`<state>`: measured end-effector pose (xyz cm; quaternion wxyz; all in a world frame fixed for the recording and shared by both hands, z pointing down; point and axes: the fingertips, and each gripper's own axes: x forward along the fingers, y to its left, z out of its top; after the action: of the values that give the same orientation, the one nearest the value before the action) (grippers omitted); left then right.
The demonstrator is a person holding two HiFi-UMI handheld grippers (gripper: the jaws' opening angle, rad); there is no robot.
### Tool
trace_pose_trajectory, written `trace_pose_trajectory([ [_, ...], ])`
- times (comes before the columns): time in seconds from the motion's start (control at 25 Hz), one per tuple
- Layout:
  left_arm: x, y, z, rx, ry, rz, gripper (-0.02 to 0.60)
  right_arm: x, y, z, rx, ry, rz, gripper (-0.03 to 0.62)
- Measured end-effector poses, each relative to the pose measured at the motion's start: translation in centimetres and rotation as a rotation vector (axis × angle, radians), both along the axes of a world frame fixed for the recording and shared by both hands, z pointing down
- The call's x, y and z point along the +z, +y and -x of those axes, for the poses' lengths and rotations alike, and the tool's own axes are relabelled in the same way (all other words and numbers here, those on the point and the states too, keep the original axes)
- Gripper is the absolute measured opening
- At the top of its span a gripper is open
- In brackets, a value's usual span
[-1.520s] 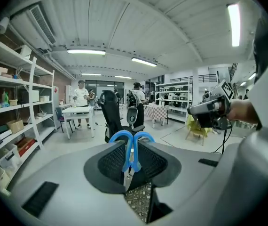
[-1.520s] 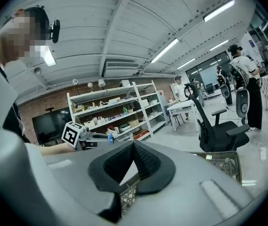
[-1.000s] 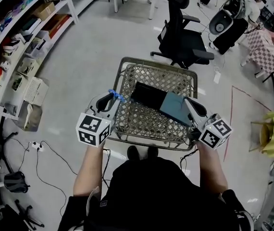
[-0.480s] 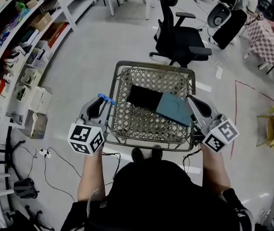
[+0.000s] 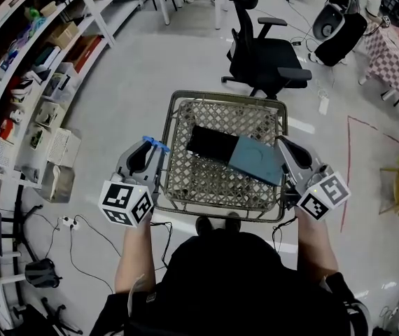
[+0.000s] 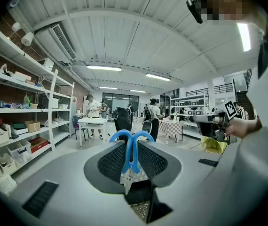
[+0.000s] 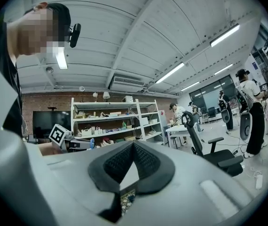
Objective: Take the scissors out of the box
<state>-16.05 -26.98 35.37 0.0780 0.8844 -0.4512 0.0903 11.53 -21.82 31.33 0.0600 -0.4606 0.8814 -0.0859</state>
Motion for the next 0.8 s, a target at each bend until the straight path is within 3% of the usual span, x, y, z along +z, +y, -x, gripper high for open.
trace_pose_trajectory([
  [0.8, -0.1, -0.2, 0.2, -0.009, 0.004, -0.009, 0.089, 0.2, -0.2, 1.2, -0.035, 0.046, -0.005, 0.009],
])
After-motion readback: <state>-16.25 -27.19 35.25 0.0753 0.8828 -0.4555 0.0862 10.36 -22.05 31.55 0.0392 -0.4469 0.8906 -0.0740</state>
